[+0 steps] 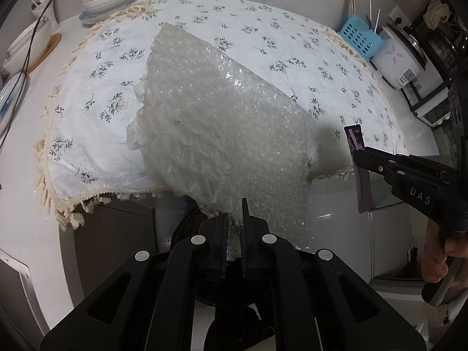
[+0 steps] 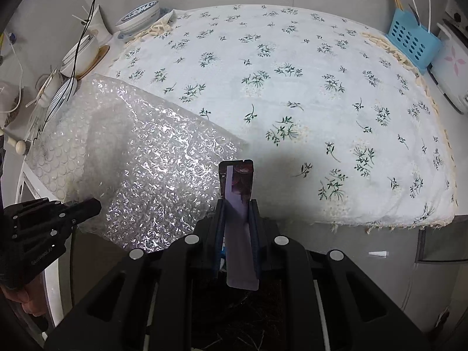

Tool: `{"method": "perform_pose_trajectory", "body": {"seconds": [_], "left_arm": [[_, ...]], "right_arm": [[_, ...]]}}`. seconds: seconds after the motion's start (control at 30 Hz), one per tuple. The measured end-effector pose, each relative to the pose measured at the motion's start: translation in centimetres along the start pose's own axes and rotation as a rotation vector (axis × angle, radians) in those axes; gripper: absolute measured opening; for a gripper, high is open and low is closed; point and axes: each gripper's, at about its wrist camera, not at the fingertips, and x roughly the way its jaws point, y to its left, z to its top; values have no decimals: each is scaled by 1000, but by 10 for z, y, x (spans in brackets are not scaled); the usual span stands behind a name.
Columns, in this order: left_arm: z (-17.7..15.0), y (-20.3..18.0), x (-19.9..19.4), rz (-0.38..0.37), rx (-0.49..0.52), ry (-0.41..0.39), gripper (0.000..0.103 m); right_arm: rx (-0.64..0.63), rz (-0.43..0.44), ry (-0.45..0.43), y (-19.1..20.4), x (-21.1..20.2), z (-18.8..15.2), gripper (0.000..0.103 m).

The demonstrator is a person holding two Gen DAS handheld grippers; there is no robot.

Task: Collect trash
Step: 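Lift the bubble wrap and purple packet and carry them down toward the bin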

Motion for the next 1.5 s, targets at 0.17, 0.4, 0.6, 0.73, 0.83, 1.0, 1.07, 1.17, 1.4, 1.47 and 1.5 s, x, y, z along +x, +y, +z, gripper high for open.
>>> {"method": "perform_pose_trajectory", "body": {"seconds": [0.17,0.4,0.6,0.73,0.83,1.0,1.07,1.17,1.4,1.47,1.5], "left_arm": [[-21,7,2,9,-1,16,6],[-46,17,4,7,-9,36,6],[-63,22,10,6,-21,57,6],[-73,23,17,22,-21,68,6],[-80,25,26,38,-26,84,6],[-88,30,40,73,-42,92,6],[-89,31,47,83,-55,96,6],[-95,36,59,88,-77,107,6],[-112,45,87,115,-109,149,6],[-115,45,97,127,-109,164,6],[-118,46,102,133,-109,174,6]], "right_arm": [[-4,1,12,6,5,-15,15],[-14,7,30,15,14,-35,15],[-29,10,62,23,26,-53,15],[-35,16,83,28,36,-65,15],[-36,19,97,31,45,-72,15],[-33,25,120,33,63,-82,15],[-29,31,131,33,73,-85,15],[-37,31,137,35,86,-88,15],[-43,34,166,32,117,-96,15],[-39,39,176,30,124,-98,15],[-38,38,177,30,127,-98,15]]}}
